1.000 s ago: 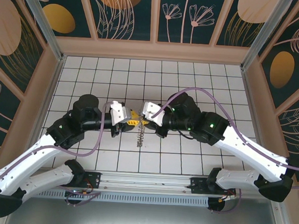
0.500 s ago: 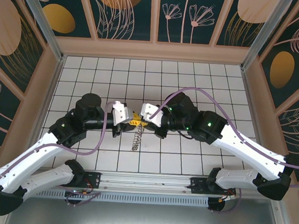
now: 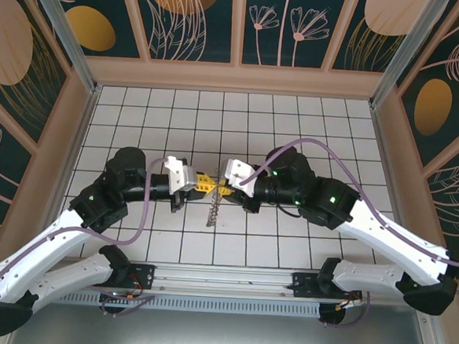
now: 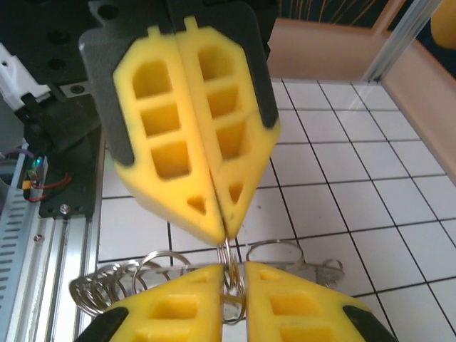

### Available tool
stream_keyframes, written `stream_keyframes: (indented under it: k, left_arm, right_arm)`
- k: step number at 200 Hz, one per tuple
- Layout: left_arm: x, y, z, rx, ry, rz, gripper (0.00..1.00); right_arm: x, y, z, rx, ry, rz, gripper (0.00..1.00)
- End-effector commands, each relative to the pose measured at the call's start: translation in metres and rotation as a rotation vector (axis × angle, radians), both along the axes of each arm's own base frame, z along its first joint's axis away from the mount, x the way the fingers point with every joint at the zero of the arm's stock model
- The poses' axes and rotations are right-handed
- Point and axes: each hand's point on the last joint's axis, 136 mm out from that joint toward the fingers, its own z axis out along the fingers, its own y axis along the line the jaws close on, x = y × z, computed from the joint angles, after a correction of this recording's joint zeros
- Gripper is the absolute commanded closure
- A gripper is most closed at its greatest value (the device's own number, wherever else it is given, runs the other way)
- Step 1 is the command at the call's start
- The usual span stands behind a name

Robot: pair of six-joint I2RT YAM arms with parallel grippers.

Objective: Put the keys on the keyring

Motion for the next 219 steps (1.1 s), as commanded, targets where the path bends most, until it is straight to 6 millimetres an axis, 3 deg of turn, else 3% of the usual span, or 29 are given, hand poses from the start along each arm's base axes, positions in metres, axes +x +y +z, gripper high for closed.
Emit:
stream_keyframes:
  k: [1,35,117,142,162,186,202,219]
  left_arm:
    - [-0.012,0.001,0.041,-0.156,-0.062,-0.045,1.0]
    - [-0.014,0.0,0.042,-0.169,-0.052,-0.065,1.0]
    - [-0.016,0.0,0.037,-0.167,-0.037,-0.072,1.0]
    - [-0.017,0.001,0.038,-0.172,-0.04,-0.073,1.0]
    - [-0.019,0.002,0.04,-0.176,-0.043,-0.076,1.0]
    - [-0.017,0.002,0.037,-0.15,-0.042,-0.064,1.0]
    - [-0.011,0.001,0.025,-0.069,-0.034,-0.042,1.0]
    - [-0.002,0.001,0.008,0.049,-0.021,-0.017,0.86]
  right_arm:
    - [-0.008,0.002,0.019,0.118,0.007,0.018,0.85]
    - [-0.011,0.002,0.024,0.155,0.006,0.025,0.89]
    - [-0.022,0.003,0.04,0.237,0.002,0.082,0.82]
    - [-0.017,0.003,0.036,0.223,-0.002,0.062,0.96]
    - [-0.014,0.004,0.032,0.208,-0.002,0.045,0.95]
    - [-0.01,0.004,0.028,0.171,-0.011,0.029,1.0]
    - [-0.006,0.003,0.027,0.141,-0.026,0.016,1.0]
    - [-0.004,0.003,0.024,0.09,-0.036,0.015,1.0]
